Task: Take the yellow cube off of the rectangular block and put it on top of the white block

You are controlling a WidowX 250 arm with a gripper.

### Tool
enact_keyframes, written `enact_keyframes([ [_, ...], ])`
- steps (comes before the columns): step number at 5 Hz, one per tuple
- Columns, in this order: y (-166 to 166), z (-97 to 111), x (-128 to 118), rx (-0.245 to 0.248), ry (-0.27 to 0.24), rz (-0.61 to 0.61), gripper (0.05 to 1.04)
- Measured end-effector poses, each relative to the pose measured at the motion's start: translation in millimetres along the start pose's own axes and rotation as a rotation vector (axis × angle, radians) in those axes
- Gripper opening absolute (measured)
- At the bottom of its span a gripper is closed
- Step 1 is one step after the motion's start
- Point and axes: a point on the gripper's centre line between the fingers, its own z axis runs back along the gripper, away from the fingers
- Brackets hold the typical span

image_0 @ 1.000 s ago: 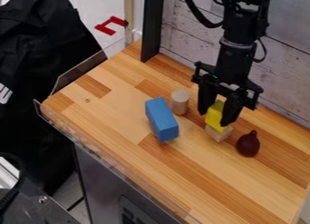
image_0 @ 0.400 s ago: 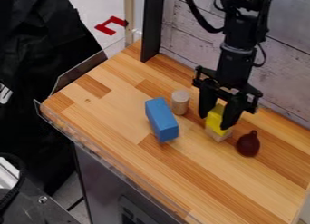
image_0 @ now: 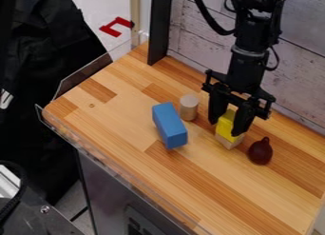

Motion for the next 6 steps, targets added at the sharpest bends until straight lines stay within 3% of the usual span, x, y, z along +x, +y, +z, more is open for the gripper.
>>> enact_keyframes([
  [1, 1.0, -0.6, -0.2, 0.005, 0.024, -0.012, 0.917],
  [2, 1.0, -0.3, 0.6, 0.005, 0.019, -0.011, 1.008],
  [3, 1.0, -0.6, 0.0, 0.005, 0.022, 0.003, 1.001],
  [4, 2.3, 13.6, -2.1, 0.031, -0.008, 0.014, 0.999],
  [5, 2.2, 46.0, -15.4, 0.068, -0.087, 0.037, 0.999],
  [6, 3.3, 58.8, -31.0, 0.077, -0.120, 0.063, 0.999],
])
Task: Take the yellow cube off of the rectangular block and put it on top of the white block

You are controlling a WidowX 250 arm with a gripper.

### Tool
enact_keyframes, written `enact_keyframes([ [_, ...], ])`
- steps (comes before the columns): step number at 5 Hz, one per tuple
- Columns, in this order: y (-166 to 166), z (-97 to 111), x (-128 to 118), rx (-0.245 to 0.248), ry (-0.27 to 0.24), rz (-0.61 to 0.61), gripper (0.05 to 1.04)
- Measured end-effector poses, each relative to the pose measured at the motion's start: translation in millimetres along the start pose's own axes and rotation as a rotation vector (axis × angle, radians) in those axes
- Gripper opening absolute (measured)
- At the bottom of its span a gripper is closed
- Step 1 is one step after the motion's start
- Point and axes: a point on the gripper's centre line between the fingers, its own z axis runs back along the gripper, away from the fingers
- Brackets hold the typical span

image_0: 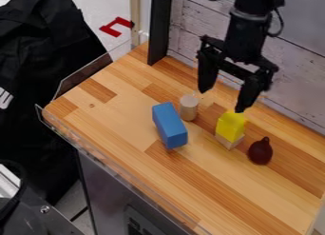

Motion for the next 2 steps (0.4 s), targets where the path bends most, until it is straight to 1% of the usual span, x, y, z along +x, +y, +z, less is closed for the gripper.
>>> enact_keyframes([
  [1, 10.2, -0.1, -12.1, -0.009, 0.007, 0.056, 0.999],
  [2, 21.1, -5.6, -21.0, -0.025, 0.019, 0.110, 0.999],
])
